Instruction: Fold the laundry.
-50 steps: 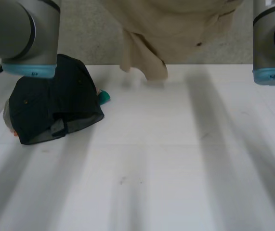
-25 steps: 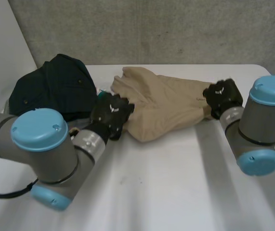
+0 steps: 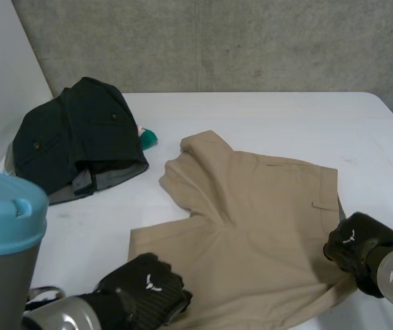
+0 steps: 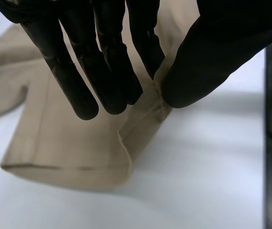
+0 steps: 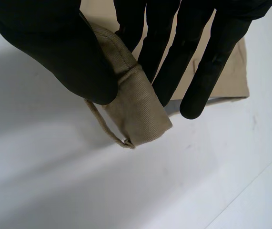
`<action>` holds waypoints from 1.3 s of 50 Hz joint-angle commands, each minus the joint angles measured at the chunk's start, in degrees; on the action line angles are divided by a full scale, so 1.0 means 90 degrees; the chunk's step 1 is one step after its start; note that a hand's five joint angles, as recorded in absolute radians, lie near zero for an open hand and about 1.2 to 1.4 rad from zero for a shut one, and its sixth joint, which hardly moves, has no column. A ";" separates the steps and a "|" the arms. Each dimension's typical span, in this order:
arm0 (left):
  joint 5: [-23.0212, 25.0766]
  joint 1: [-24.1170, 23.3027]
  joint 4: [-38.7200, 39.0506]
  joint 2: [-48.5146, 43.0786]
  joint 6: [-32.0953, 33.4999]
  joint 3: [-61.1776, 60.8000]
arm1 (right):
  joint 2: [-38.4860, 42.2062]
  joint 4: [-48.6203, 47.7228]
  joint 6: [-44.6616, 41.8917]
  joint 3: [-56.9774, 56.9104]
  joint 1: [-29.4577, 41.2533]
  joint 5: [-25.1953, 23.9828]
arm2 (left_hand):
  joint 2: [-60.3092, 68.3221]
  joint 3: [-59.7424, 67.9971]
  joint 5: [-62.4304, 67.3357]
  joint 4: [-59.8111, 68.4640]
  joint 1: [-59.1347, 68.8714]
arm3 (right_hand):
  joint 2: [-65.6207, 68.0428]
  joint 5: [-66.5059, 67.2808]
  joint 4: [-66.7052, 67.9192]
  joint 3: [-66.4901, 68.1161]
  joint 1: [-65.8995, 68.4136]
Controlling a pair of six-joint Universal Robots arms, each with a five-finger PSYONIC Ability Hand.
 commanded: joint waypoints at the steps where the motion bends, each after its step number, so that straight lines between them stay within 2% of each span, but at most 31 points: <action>1: -0.0049 0.0317 0.1136 -0.0945 0.0008 0.1083 | 0.0415 -0.0560 0.0032 -0.0084 -0.0307 0.0001 | 0.1266 0.1294 0.1426 0.1239 0.1678 | 0.1456 0.1372 0.1258 0.1329 0.1747; 6: -0.0117 0.0688 0.2093 -0.1784 0.0057 0.1942 | 0.0533 -0.1536 0.0256 -0.0455 -0.0327 0.0021 | 0.1266 0.1294 0.1426 0.1239 0.1678 | 0.1456 0.1372 0.1258 0.1329 0.1747; 10: -0.0117 0.0737 0.3351 -0.2546 0.0359 0.2665 | 0.0980 -0.2541 0.0782 -0.0961 -0.0327 0.0070 | 0.1266 0.1294 0.1426 0.1239 0.1678 | 0.1456 0.1372 0.1258 0.1329 0.1747; 11: -0.0117 0.0766 0.3973 -0.2808 0.0534 0.2918 | 0.1108 -0.2679 0.0852 -0.1070 -0.0327 0.0089 | 0.1266 0.1294 0.1426 0.1239 0.1678 | 0.1456 0.1372 0.1258 0.1329 0.1747; 13: -0.0107 0.0786 0.4630 -0.3064 0.0710 0.3115 | 0.1362 -0.2962 0.0979 -0.1275 -0.0317 0.0109 | 0.1266 0.1294 0.1426 0.1239 0.1678 | 0.1456 0.1372 0.1258 0.1329 0.1747; 14: -0.0098 0.0815 0.5301 -0.3297 0.0856 0.3319 | 0.1624 -0.3293 0.1095 -0.1469 -0.0307 0.0148 | 0.1266 0.1294 0.1426 0.1239 0.1678 | 0.1456 0.1372 0.1258 0.1329 0.1747; 17: -0.0069 0.0893 0.6406 -0.3892 0.1072 0.3729 | 0.2104 -0.4036 0.1175 -0.1754 -0.0268 0.0226 | 0.1266 0.1294 0.1426 0.1239 0.1678 | 0.1456 0.1372 0.1258 0.1329 0.1747; 21: 0.0009 0.0972 0.7015 -0.4712 0.1073 0.4295 | 0.2914 -0.5178 0.1136 -0.2173 -0.0239 0.0421 | 0.1266 0.1294 0.1426 0.1239 0.1678 | 0.1456 0.1372 0.1258 0.1329 0.1747; 26: 0.0010 0.0942 0.7046 -0.5622 0.1082 0.5146 | 0.3900 -0.6439 0.1009 -0.2681 -0.0239 0.0646 | 0.1266 0.1294 0.1426 0.1239 0.1678 | 0.1456 0.1372 0.1258 0.1329 0.1747; 27: 0.0010 0.0942 0.7084 -0.5710 0.1082 0.5215 | 0.4028 -0.6605 0.0989 -0.2750 -0.0229 0.0636 | 0.1266 0.1294 0.1426 0.1239 0.1678 | 0.1018 0.0934 0.0821 0.0892 0.1309; 28: 0.0019 0.0942 0.7104 -0.5789 0.1082 0.5273 | 0.4135 -0.6732 0.0970 -0.2818 -0.0219 0.0627 | 0.1266 0.1294 0.1426 0.1239 0.1678 | -0.0670 -0.0754 -0.0867 -0.0796 -0.0379; 29: -0.0009 0.0942 0.7104 -0.5876 0.1082 0.5332 | 0.4310 -0.6946 0.0940 -0.2954 -0.0210 0.0665 | -0.2488 -0.2459 -0.2327 -0.2514 -0.2076 | -0.4517 -0.4601 -0.4714 -0.4643 -0.4226; 30: -0.0019 0.0933 0.7114 -0.5897 0.1082 0.5342 | 0.4360 -0.6987 0.0931 -0.3004 -0.0210 0.0675 | -0.4450 -0.4421 -0.4289 -0.4476 -0.4038 | -0.5888 -0.5972 -0.6085 -0.6014 -0.5597; 31: -0.0039 0.0933 0.7124 -0.5897 0.1082 0.5362 | 0.4380 -0.6987 0.0950 -0.3014 -0.0210 0.0656 | -0.6512 -0.6483 -0.6351 -0.6538 -0.6100 | -0.6322 -0.6406 -0.6520 -0.6448 -0.6031; 32: -0.0078 0.0933 0.7163 -0.5878 0.1073 0.5343 | 0.4371 -0.6958 0.0989 -0.3033 -0.0210 0.0627 | -0.6026 -0.5998 -0.5866 -0.6053 -0.5614 | -0.6322 -0.6406 -0.6520 -0.6448 -0.6031; 35: -0.0185 0.0865 0.7212 -0.5741 0.1063 0.5216 | 0.4312 -0.6764 0.1145 -0.3005 -0.0239 0.0636 | -0.6506 -0.6478 -0.6346 -0.6533 -0.6094 | -0.6322 -0.6406 -0.6520 -0.6448 -0.6031; 38: -0.0429 0.0845 0.7212 -0.5234 0.1034 0.4739 | 0.4030 -0.5799 0.1535 -0.2849 -0.0288 0.0549 | -0.6488 -0.6460 -0.6328 -0.6515 -0.6076 | -0.6322 -0.6406 -0.6520 -0.6448 -0.6031; 40: -0.0469 0.0845 0.7222 -0.4767 0.0966 0.4233 | 0.3504 -0.4774 0.2091 -0.2722 -0.0346 0.0373 | -0.6488 -0.6460 -0.6328 -0.6515 -0.6076 | -0.6322 -0.6406 -0.6520 -0.6448 -0.6031; 43: -0.0469 0.0845 0.7222 -0.4345 0.0868 0.3723 | 0.2947 -0.3507 0.2957 -0.2498 -0.0608 -0.0094 | -0.6488 -0.6460 -0.6328 -0.6515 -0.6076 | -0.6322 -0.6406 -0.6520 -0.6448 -0.6031; 47: -0.0478 0.0835 0.7222 -0.3886 0.0692 0.3000 | 0.2769 -0.2508 0.3517 -0.2088 -0.1038 -0.0767 | -0.6488 -0.6460 -0.6328 -0.6515 -0.6076 | -0.6322 -0.6406 -0.6520 -0.6448 -0.6031; 51: -0.0498 0.0816 0.7192 -0.3574 0.0604 0.2405 | 0.2701 -0.2504 0.3528 -0.1649 -0.1302 -0.1257 | -0.6488 -0.6460 -0.6328 -0.6515 -0.6076 | -0.6072 -0.6156 -0.6269 -0.6198 -0.5781; 58: -0.0527 0.0835 0.7173 -0.3475 0.0526 0.2081 | 0.2710 -0.2993 0.3518 -0.1237 -0.1421 -0.1278 | -0.6488 -0.6460 -0.6328 -0.6515 -0.6076 | -0.4913 -0.4997 -0.5111 -0.5039 -0.4622; 61: -0.0537 0.0845 0.7163 -0.3475 0.0419 0.2061 | 0.2769 -0.3266 0.3479 -0.1159 -0.1421 -0.1249 | -0.6488 -0.6460 -0.6328 -0.6515 -0.6076 | -0.2250 -0.2334 -0.2448 -0.2376 -0.1959; 62: -0.0537 0.0845 0.7153 -0.3475 0.0389 0.2061 | 0.2788 -0.3354 0.3460 -0.1149 -0.1421 -0.1239 | -0.6488 -0.6460 -0.6328 -0.6515 -0.6076 | -0.0740 -0.0823 -0.0937 -0.0866 -0.0449; 63: -0.0537 0.0845 0.7144 -0.3465 0.0331 0.2051 | 0.2789 -0.3519 0.3382 -0.1139 -0.1450 -0.1181 | -0.6488 -0.6460 -0.6328 -0.6515 -0.6076 | 0.1434 0.1350 0.1236 0.1308 0.1725; 65: -0.0547 0.0845 0.7143 -0.3456 0.0292 0.2042 | 0.2769 -0.3608 0.3255 -0.1120 -0.1498 -0.1073 | -0.6488 -0.6460 -0.6328 -0.6515 -0.6076 | 0.1456 0.1372 0.1258 0.1329 0.1747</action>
